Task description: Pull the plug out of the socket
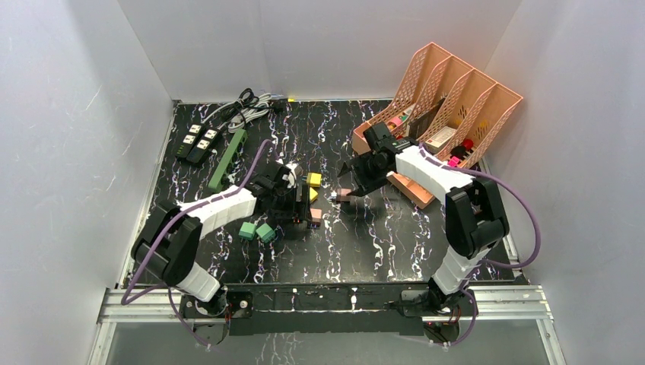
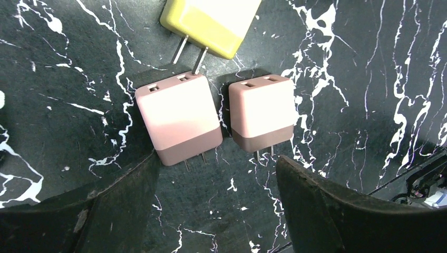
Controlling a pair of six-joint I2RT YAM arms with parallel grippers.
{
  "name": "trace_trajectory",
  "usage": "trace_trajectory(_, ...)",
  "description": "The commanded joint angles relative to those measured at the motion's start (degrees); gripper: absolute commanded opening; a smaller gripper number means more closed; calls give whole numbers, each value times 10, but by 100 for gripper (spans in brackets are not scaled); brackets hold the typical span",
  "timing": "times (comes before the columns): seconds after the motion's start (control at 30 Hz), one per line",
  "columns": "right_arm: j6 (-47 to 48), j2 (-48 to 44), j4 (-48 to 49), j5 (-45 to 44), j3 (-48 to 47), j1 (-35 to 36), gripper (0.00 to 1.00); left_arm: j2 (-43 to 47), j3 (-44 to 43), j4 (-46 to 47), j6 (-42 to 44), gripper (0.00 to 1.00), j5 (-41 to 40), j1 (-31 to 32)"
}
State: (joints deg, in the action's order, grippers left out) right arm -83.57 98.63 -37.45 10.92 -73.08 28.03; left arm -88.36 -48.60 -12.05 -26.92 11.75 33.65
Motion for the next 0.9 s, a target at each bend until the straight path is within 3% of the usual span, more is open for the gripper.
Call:
trace_trajectory(0.0, -174, -9, 7, 33, 6, -7, 68, 41, -13, -23, 18, 79, -12, 4)
trace_trajectory(0.23, -132, 114, -113, 15, -95, -10, 63, 39, -103, -71, 141, 82, 6, 3)
trace_trajectory(0.5, -132, 148, -146, -41, -119, -12, 56, -25, -195, -121, 305, 84, 91, -36)
trace_trajectory(0.57, -128, 153, -147, -38, -118, -14, 46, -43, -207, -121, 330, 84, 98, -44)
trace_trajectory(0.67, -88, 162, -146, -36, -125, -14, 12, -91, -245, -125, 336, 84, 112, -62)
trace_trajectory(0.7, -52, 165, -139, -38, -131, -13, 7, -110, -260, -130, 332, 84, 116, -66)
trace_trajectory(0.77, 44, 174, -112, -28, -137, -12, 0, -150, -296, -140, 328, 83, 115, -68)
trace_trajectory(0.87, 207, 177, -70, -9, -120, -10, 0, -195, -334, -142, 323, 83, 79, -66)
